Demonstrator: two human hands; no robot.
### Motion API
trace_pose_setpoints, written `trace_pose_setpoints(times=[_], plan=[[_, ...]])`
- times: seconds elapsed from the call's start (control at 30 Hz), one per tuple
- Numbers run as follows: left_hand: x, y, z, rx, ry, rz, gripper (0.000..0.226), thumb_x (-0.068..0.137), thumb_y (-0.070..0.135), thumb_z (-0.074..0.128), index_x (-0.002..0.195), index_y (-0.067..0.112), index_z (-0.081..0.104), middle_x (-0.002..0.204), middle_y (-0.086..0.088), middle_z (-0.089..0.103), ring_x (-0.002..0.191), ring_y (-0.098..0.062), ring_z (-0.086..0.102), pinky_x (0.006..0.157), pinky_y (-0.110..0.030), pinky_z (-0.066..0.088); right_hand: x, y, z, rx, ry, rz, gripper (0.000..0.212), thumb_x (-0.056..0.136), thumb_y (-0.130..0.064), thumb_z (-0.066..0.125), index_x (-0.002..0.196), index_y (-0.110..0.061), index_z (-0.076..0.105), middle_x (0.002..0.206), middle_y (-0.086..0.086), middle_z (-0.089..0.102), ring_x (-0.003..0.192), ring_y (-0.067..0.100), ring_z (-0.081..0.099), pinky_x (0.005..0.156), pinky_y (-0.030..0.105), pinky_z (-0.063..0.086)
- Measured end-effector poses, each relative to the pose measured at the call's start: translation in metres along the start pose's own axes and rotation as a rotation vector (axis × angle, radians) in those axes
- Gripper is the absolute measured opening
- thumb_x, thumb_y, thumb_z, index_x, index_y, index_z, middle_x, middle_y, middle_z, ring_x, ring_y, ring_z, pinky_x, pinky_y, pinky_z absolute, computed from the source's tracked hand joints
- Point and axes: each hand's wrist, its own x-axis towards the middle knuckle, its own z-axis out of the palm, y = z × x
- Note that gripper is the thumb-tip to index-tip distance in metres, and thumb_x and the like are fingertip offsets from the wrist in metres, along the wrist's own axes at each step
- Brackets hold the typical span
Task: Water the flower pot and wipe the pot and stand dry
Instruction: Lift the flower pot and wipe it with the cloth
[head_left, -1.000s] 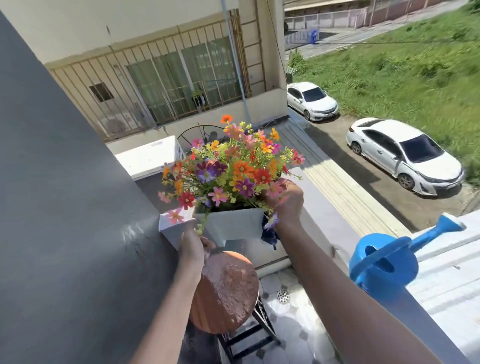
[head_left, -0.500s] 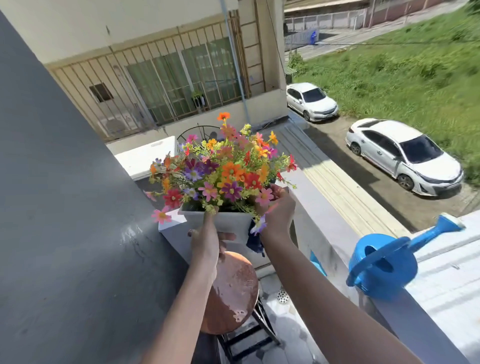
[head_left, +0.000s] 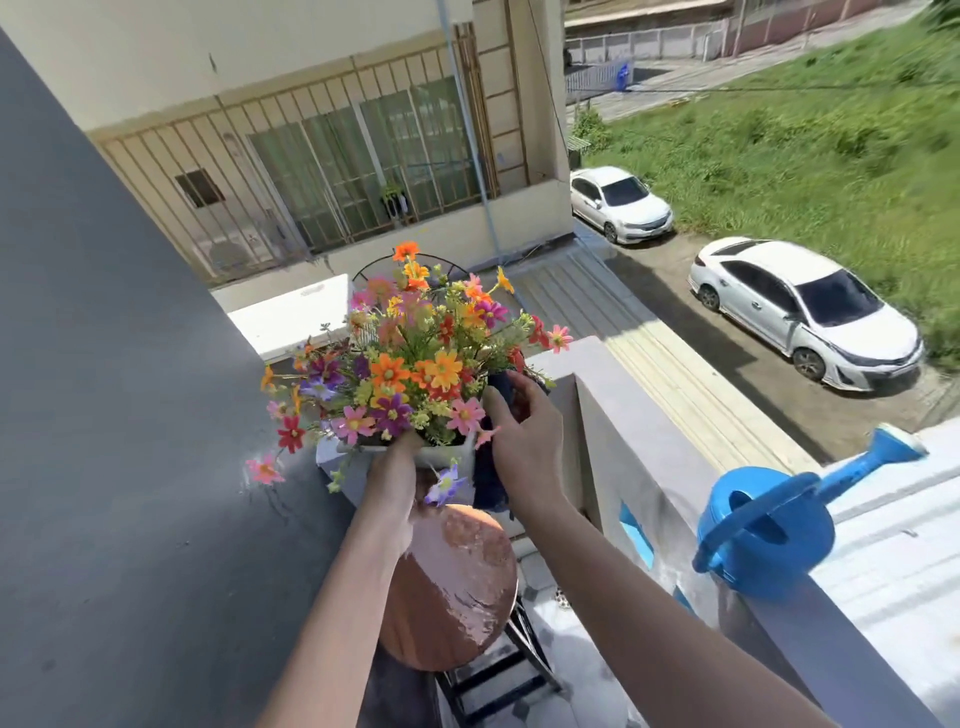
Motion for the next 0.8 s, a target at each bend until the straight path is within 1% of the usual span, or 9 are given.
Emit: trace_pose_setpoints(times=[0.1,0.17,0.23,0.3,0.37,0.47,0.53,0.7,0.8], plan=[[0.005,0.001,-0.01,-0.042,-0.069,0.001,0.032,0.09,0.014,0.041,0.062,0.007,0.055,0.064,-0.015,0.051,0.033,-0.019,0.043,0.037,-0.015,0.031,0.023,-0.007,-0.011,-0.094,0.001,-0.049,0.006,0.098,-0.016,0.06,0.093,-0.019,0.06,0.078,-0.009,0.057,0.072,0.006,0.054,0.071,0.029,0.044],[0.004,-0.002,-0.012,-0.051,-0.1,0.013,0.021,0.09,0.006,0.04,0.073,0.003,0.052,0.066,-0.016,0.049,0.03,-0.019,0.044,0.034,-0.016,0.032,0.039,-0.004,-0.02,-0.124,-0.017,0.057,0.02,0.095,-0.006,0.06,0.08,-0.017,0.051,0.079,-0.004,0.051,0.081,0.016,0.053,0.081,0.039,0.047],[0.004,-0.005,-0.012,-0.028,-0.109,0.016,0.012,0.087,0.01,0.043,0.08,0.004,0.051,0.068,-0.017,0.048,0.033,-0.021,0.041,0.036,-0.018,0.03,0.046,-0.001,-0.023,-0.122,-0.081,0.177,0.028,0.088,-0.015,0.063,0.072,-0.026,0.042,0.081,-0.004,0.048,0.097,0.018,0.052,0.095,0.044,0.047],[0.005,-0.006,-0.011,-0.035,-0.117,0.012,0.013,0.081,0.015,0.047,0.085,0.004,0.052,0.067,-0.015,0.048,0.036,-0.021,0.039,0.036,-0.018,0.028,0.047,-0.005,-0.021,-0.209,-0.031,0.124,0.021,0.077,-0.023,0.053,0.064,-0.029,0.038,0.077,0.0,0.05,0.088,0.02,0.055,0.078,0.039,0.05],[0.007,-0.005,-0.01,-0.08,-0.129,0.001,0.02,0.089,0.01,0.041,0.078,0.001,0.054,0.058,-0.013,0.052,0.034,-0.021,0.043,0.034,-0.018,0.031,0.045,-0.013,-0.015,-0.163,0.103,-0.032,0.032,0.084,-0.011,0.053,0.059,-0.023,0.037,0.061,0.001,0.044,0.062,0.02,0.043,0.058,0.034,0.038],[0.007,0.0,-0.005,-0.166,-0.128,0.02,0.036,0.098,0.013,0.033,0.072,0.007,0.057,0.051,-0.008,0.055,0.034,-0.016,0.046,0.034,-0.017,0.034,0.019,-0.023,-0.006,-0.092,0.087,-0.087,0.013,0.098,-0.013,0.057,0.091,-0.01,0.067,0.079,0.003,0.065,0.073,0.017,0.058,0.072,0.034,0.045],[0.009,0.003,-0.004,-0.175,-0.106,0.044,0.031,0.096,0.016,0.034,0.074,0.006,0.055,0.053,-0.007,0.052,0.035,-0.016,0.046,0.034,-0.015,0.032,-0.002,-0.018,0.0,-0.069,0.015,-0.094,0.018,0.097,-0.016,0.06,0.11,-0.01,0.07,0.093,-0.002,0.071,0.086,0.011,0.065,0.081,0.029,0.049],[0.014,0.019,-0.012,-0.28,-0.125,0.1,0.025,0.092,0.011,0.035,0.07,0.015,0.047,0.044,0.003,0.05,0.03,-0.01,0.043,0.034,-0.012,0.025,-0.037,0.004,0.001,-0.068,-0.126,-0.193,0.023,0.096,-0.016,0.063,0.118,-0.014,0.068,0.101,-0.009,0.071,0.094,0.006,0.066,0.08,0.013,0.047],[0.014,0.02,-0.017,-0.266,-0.125,0.115,0.049,0.089,0.002,0.033,0.05,0.014,0.062,0.044,-0.002,0.052,0.03,-0.011,0.044,0.033,-0.013,0.028,-0.029,0.027,-0.001,-0.139,-0.119,-0.113,0.022,0.097,-0.016,0.061,0.118,-0.014,0.067,0.104,-0.006,0.07,0.092,0.006,0.063,0.078,0.015,0.044]])
